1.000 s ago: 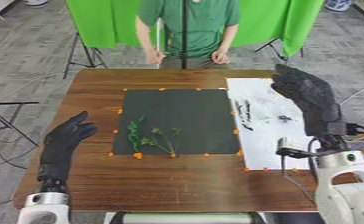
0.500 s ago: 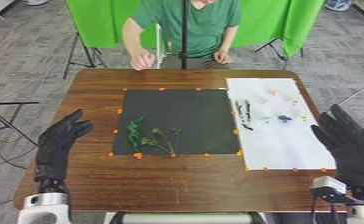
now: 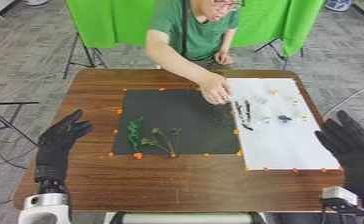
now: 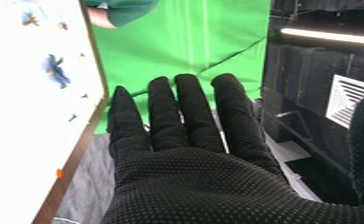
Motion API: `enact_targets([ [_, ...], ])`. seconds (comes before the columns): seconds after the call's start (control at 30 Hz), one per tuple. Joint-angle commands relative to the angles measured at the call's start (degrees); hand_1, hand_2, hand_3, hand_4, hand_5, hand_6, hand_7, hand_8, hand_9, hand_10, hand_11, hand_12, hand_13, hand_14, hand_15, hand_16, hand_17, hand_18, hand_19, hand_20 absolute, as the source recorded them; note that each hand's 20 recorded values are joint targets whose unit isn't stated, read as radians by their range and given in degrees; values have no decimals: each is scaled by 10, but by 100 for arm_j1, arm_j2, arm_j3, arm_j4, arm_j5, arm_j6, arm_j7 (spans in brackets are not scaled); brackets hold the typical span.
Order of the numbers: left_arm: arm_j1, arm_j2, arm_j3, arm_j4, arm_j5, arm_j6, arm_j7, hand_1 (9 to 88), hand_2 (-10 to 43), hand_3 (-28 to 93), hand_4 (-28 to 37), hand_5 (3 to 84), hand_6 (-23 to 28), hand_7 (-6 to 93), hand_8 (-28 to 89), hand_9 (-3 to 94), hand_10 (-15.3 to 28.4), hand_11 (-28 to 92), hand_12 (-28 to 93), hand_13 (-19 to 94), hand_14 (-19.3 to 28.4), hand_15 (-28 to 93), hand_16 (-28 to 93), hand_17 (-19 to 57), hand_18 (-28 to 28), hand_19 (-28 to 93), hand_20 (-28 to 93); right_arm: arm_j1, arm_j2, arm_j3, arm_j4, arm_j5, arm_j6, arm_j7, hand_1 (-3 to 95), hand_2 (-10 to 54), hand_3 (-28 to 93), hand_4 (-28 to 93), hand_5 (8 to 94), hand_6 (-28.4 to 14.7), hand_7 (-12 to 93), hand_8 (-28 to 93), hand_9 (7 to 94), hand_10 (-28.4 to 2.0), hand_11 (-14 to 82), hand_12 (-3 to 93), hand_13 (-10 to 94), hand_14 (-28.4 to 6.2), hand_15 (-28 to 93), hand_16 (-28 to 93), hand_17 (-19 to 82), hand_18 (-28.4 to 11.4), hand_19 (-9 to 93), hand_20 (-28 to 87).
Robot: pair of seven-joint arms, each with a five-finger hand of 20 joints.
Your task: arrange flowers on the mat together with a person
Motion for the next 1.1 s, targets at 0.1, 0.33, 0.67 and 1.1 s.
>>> enact_targets([
  [0.1, 115, -80, -13, 25, 3, -38, -35, 254, 0, 712, -222, 480, 40, 103, -58, 512, 146, 185, 131, 458, 176, 211, -26, 163, 134, 146, 216, -65, -28, -55, -24, -554, 36, 4, 39, 52, 740, -180, 362, -32, 59, -77, 378, -148, 35, 91, 298, -116, 101, 61, 168, -169, 19, 230],
  [0.33, 124, -78, -31, 21, 1, -55, -62, 254, -1, 712, -221, 479, 39, 103, -58, 512, 147, 184, 130, 457, 176, 211, -27, 162, 134, 146, 215, -72, -21, -67, -47, -591, 91, -5, 43, 53, 741, -179, 376, -32, 60, -77, 385, -147, 36, 93, 307, -115, 107, 59, 169, -170, 22, 231],
  [0.67, 104, -77, -49, 31, 2, -123, -69, 255, -5, 714, -219, 477, 40, 102, -58, 511, 146, 183, 130, 456, 176, 210, -27, 162, 134, 146, 214, -63, 23, -206, -56, -628, 290, 20, 45, 53, 742, -179, 380, -31, 64, -77, 387, -148, 37, 94, 310, -114, 111, 56, 171, -171, 22, 231],
  [1.1, 100, -97, -66, 37, 16, -189, -115, 254, -10, 716, -215, 477, 40, 99, -57, 510, 147, 182, 131, 456, 175, 208, -26, 161, 134, 144, 213, 97, 214, -545, -31, -723, 627, 189, 48, 51, 742, -180, 384, -31, 66, -77, 395, -148, 39, 96, 314, -114, 115, 53, 173, -170, 22, 232],
])
